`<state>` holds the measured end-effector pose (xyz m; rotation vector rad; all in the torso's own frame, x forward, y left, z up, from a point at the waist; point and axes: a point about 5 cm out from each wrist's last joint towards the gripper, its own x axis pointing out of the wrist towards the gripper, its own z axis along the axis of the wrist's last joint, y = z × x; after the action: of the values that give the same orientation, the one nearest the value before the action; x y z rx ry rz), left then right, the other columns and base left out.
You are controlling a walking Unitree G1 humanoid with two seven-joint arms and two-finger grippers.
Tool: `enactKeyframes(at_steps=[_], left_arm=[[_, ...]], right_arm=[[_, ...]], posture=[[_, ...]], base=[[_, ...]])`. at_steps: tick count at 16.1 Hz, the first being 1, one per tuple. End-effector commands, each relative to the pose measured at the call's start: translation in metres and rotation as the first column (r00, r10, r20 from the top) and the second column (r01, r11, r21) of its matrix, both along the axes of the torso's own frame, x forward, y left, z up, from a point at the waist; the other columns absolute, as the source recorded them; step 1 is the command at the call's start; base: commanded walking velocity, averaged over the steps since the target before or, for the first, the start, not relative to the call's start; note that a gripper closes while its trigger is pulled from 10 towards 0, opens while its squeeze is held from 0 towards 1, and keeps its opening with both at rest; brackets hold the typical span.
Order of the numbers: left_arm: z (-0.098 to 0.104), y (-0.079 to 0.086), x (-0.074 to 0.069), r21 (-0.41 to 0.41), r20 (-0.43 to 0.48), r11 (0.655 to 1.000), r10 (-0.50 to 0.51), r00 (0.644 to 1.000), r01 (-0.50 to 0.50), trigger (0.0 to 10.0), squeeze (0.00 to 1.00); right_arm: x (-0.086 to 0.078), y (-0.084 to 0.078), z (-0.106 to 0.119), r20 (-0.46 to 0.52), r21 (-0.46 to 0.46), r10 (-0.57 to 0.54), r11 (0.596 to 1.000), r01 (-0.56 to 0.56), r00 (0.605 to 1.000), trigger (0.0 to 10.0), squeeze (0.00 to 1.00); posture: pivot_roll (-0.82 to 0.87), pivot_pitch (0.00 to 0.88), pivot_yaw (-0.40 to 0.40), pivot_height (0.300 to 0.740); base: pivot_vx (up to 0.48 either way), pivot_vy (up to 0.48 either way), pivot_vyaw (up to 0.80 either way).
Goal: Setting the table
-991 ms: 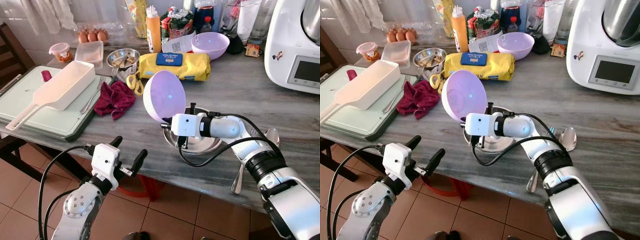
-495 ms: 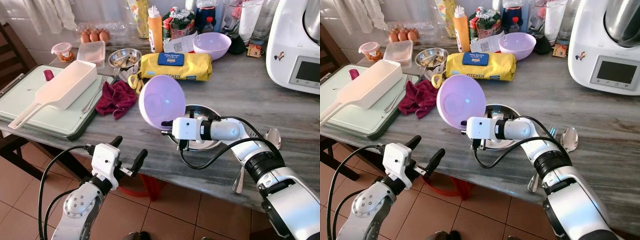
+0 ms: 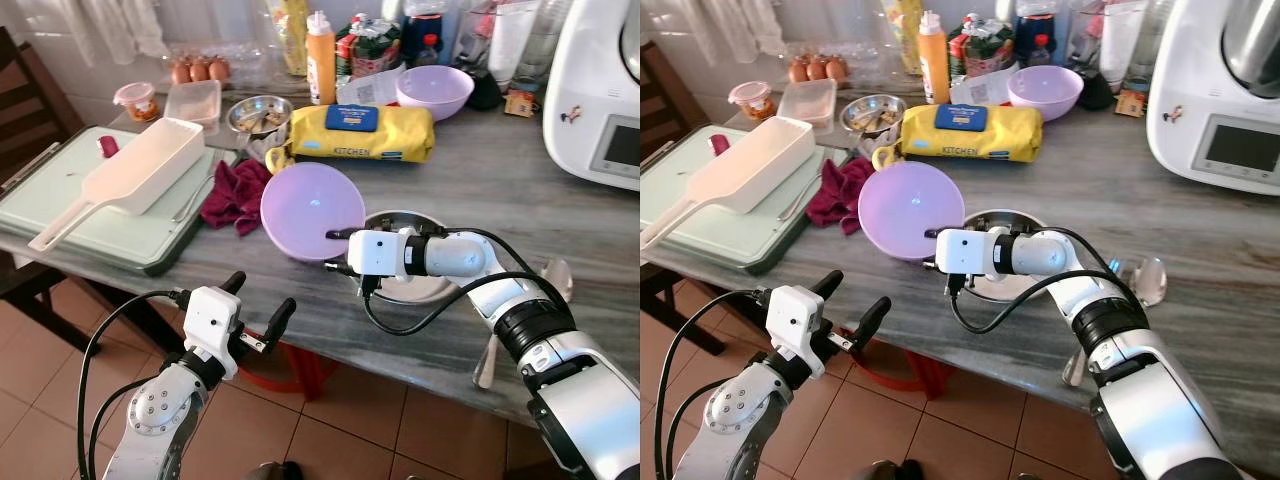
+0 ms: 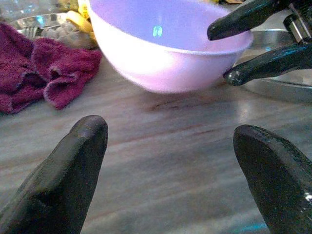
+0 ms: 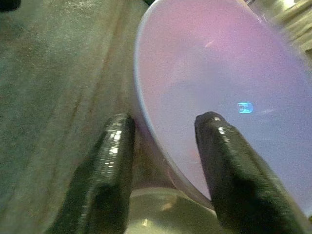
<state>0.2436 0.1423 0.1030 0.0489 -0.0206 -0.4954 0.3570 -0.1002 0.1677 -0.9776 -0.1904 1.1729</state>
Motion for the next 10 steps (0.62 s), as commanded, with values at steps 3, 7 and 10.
enactKeyframes(at_steps=[3,7,10], left_arm=[[0.0,0.003,0.001,0.018,-0.005,1.0,0.008,1.0,-0.008,10.0,0.0],[0.008,-0.001,0.001,-0.021,0.025,0.999,-0.039,0.999,0.039,10.0,0.0],[0.008,-0.005,0.0,-0.042,0.019,0.995,-0.086,0.996,0.087,10.0,0.0]], right_arm=[[0.002,-0.003,0.008,0.061,0.016,-0.019,1.0,0.019,0.998,10.0,1.0],[0.005,-0.007,0.017,0.115,0.07,-0.072,0.995,0.064,0.991,10.0,1.0],[0.004,-0.013,0.029,0.167,0.201,-0.148,0.973,0.113,0.975,10.0,1.0]], posture=[[-0.04,0.12,0.094,0.74],[-0.04,0.117,0.086,0.74],[-0.05,0.114,0.079,0.74]], base=[[0.0,0.0,0.0],[0.0,0.0,0.0],[0.0,0.0,0.0]])
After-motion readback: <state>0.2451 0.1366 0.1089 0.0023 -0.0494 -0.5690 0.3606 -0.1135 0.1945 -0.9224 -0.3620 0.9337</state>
